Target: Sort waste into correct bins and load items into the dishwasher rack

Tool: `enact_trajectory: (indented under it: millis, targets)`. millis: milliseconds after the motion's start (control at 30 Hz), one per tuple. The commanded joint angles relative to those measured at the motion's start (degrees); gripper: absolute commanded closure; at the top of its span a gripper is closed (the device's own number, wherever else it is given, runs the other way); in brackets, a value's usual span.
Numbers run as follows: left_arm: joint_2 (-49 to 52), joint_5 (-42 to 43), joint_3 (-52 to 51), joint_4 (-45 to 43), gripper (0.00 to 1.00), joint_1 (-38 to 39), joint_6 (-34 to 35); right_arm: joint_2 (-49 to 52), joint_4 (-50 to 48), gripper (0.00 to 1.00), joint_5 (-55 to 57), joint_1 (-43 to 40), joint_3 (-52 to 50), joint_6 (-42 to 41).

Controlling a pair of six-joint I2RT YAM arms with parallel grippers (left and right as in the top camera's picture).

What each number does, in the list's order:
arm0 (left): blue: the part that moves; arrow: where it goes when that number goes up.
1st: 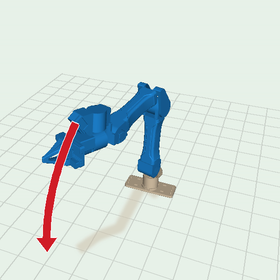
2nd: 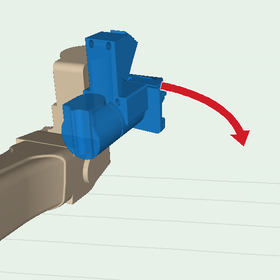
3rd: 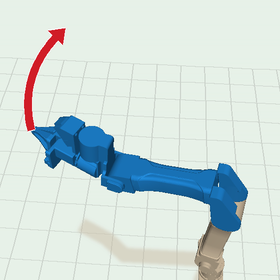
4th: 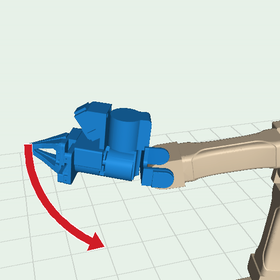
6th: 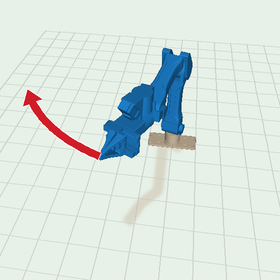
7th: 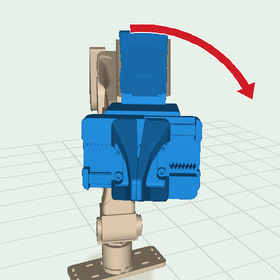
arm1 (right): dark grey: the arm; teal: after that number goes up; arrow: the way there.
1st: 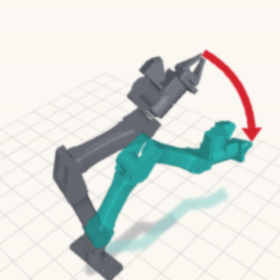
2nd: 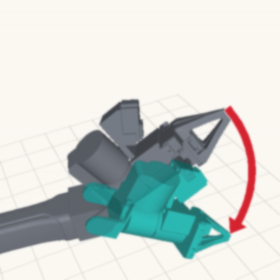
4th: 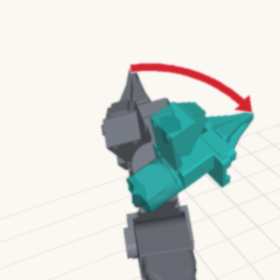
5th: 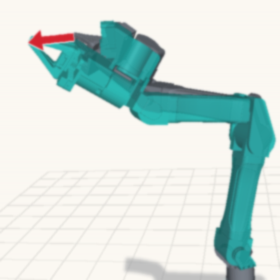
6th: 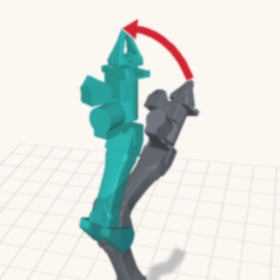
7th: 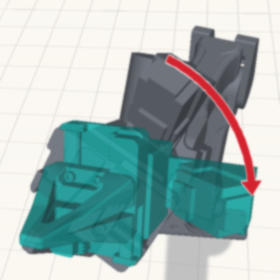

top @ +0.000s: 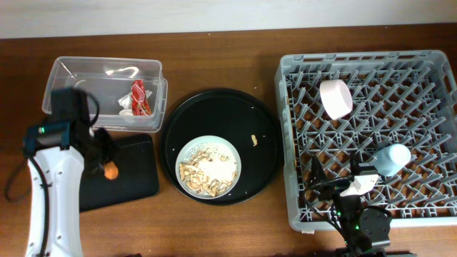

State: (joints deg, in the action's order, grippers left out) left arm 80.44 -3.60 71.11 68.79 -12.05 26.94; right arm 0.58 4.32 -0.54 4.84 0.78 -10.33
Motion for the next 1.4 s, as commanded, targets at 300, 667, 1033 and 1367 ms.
enact_trajectory:
  millis: [300, 667, 1033, 1367]
  targets:
    - [-0.66, 16.7, -23.3, -23.47, 0.52, -7.19, 11.21, -0.37, -0.04, 0.02, -0.33, -0.42, -0.46, 0.0]
    - [-1.4, 23.06, -17.55, -21.22, 0.62, -3.52, -4.11, -0.37, -0.04, 0.02, -0.33, -0.42, -0.46, 0.0]
    - [0.85, 10.69, -7.85, -27.28, 0.61, 33.59, -19.12, -0.37, -0.04, 0.02, -0.33, -0.42, -0.46, 0.0]
    - [14.47, 6.86, -7.82, -29.03, 0.61, 56.52, -21.7, -0.37, -0.04, 0.02, -0.33, -0.42, -0.46, 0.0]
